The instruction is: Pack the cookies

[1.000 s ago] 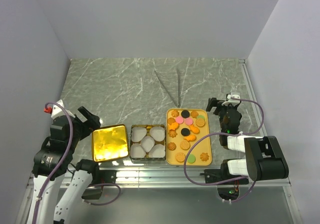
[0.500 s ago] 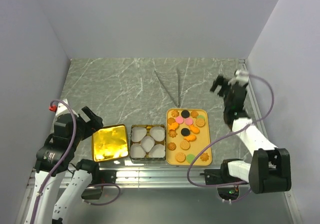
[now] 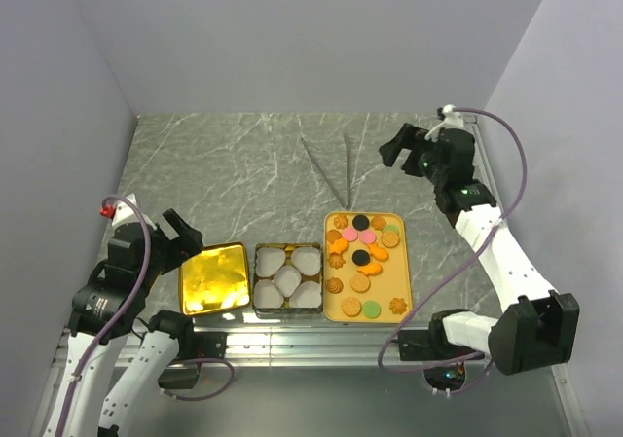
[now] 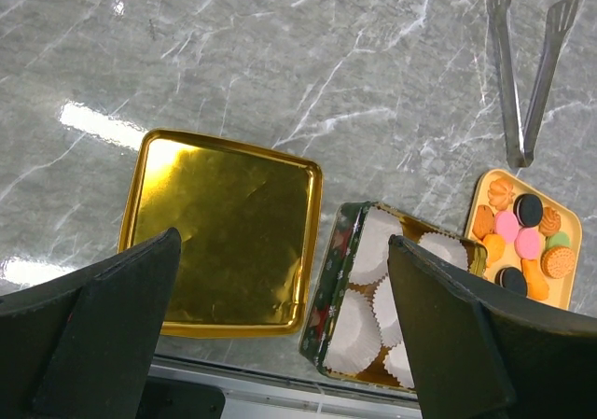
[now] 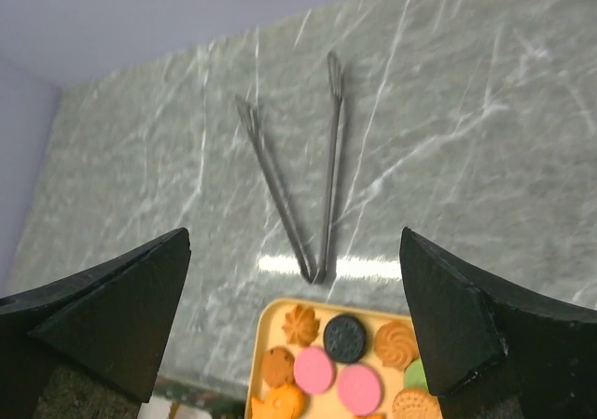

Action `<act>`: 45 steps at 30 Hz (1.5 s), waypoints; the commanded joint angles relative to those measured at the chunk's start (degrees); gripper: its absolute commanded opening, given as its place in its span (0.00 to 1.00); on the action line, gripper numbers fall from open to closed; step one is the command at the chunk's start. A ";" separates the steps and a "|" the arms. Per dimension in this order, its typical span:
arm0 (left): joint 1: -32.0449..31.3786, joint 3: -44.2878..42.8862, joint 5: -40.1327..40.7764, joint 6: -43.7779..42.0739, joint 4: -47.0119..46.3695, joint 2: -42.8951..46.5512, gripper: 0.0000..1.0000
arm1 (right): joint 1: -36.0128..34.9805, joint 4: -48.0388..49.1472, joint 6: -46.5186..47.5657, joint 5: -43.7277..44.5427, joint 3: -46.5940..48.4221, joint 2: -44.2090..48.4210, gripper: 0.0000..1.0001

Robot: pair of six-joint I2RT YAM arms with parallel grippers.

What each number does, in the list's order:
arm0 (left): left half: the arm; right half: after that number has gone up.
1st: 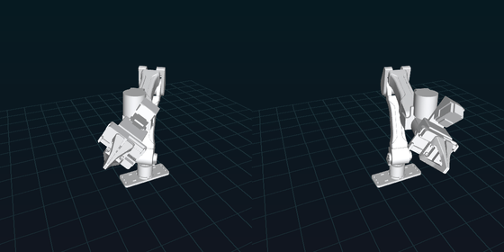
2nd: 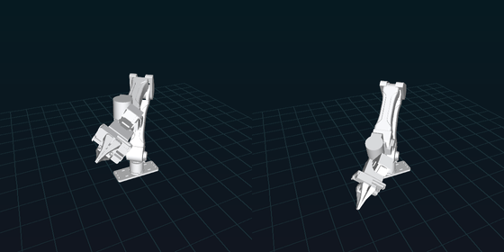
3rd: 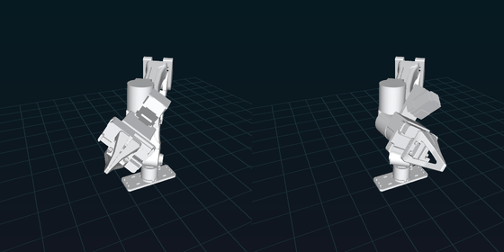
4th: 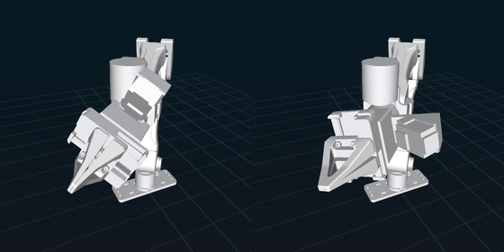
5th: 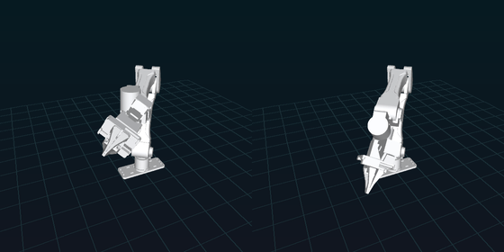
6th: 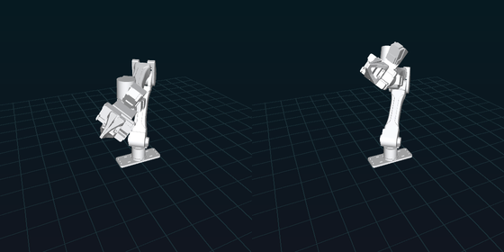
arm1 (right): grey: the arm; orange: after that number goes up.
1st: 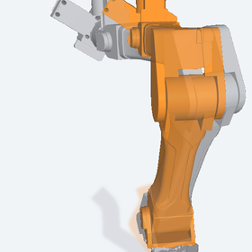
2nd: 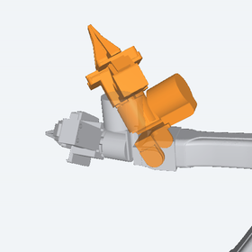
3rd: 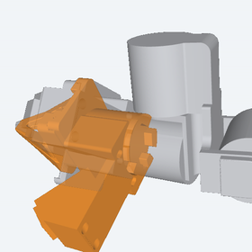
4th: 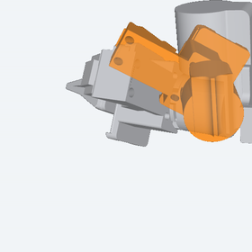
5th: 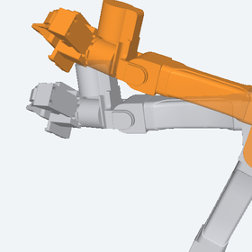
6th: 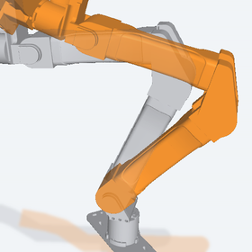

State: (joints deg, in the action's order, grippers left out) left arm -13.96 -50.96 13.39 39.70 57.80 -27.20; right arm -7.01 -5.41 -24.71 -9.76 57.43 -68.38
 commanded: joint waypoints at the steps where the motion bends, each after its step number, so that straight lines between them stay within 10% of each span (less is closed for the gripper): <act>1: -0.37 0.25 -0.03 0.29 -1.55 0.92 0.99 | -6.76 -2.06 4.57 6.64 6.02 2.11 1.00; 17: -0.19 0.77 -0.73 0.46 -2.17 2.59 0.99 | -21.99 -37.91 8.62 12.31 40.47 -30.75 1.00; 45: -0.19 0.69 -0.47 0.64 -1.81 2.33 1.00 | -25.34 -42.75 10.21 18.55 40.30 -52.63 1.00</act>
State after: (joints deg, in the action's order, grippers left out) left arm -14.06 -50.35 13.34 39.90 57.71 -24.95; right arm -32.60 -48.71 -15.64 7.66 94.67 -118.56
